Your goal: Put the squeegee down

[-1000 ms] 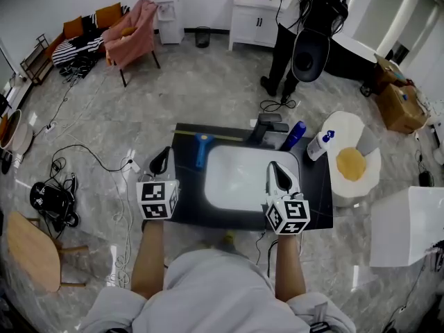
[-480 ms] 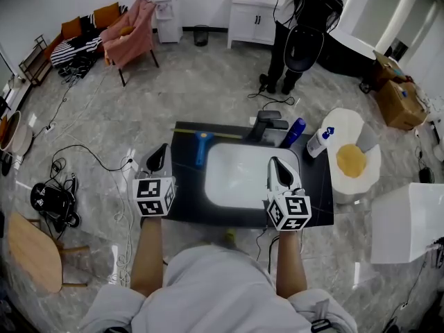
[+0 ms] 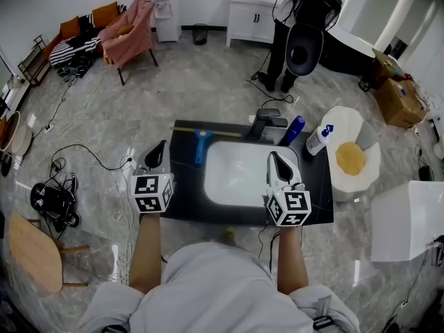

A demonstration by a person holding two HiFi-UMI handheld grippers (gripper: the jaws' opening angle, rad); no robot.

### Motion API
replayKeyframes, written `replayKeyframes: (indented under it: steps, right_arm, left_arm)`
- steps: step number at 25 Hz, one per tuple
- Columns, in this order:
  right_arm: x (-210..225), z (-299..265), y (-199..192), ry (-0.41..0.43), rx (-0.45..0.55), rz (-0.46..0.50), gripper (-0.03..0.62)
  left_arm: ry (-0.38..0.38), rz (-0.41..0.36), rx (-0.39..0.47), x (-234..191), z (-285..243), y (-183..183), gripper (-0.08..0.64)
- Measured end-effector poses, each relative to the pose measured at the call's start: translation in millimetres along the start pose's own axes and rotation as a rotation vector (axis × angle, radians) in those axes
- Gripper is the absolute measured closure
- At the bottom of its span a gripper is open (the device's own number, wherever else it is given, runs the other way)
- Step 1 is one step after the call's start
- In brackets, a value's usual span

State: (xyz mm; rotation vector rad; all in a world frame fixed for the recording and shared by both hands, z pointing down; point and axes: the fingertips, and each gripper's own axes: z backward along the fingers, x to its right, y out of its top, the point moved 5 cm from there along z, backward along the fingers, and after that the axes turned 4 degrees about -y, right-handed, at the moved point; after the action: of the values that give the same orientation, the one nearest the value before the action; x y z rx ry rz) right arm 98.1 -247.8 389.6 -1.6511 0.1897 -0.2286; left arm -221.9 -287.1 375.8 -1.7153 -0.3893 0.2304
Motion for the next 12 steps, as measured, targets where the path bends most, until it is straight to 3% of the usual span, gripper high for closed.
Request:
replayKeyframes:
  steps: [12]
  right_arm:
    - [1.2,-1.2,1.7,0.003,0.000,0.002,0.589]
  left_arm:
    - [-0.012,0.008,0.011,0.0,0.1,2.5,0.561]
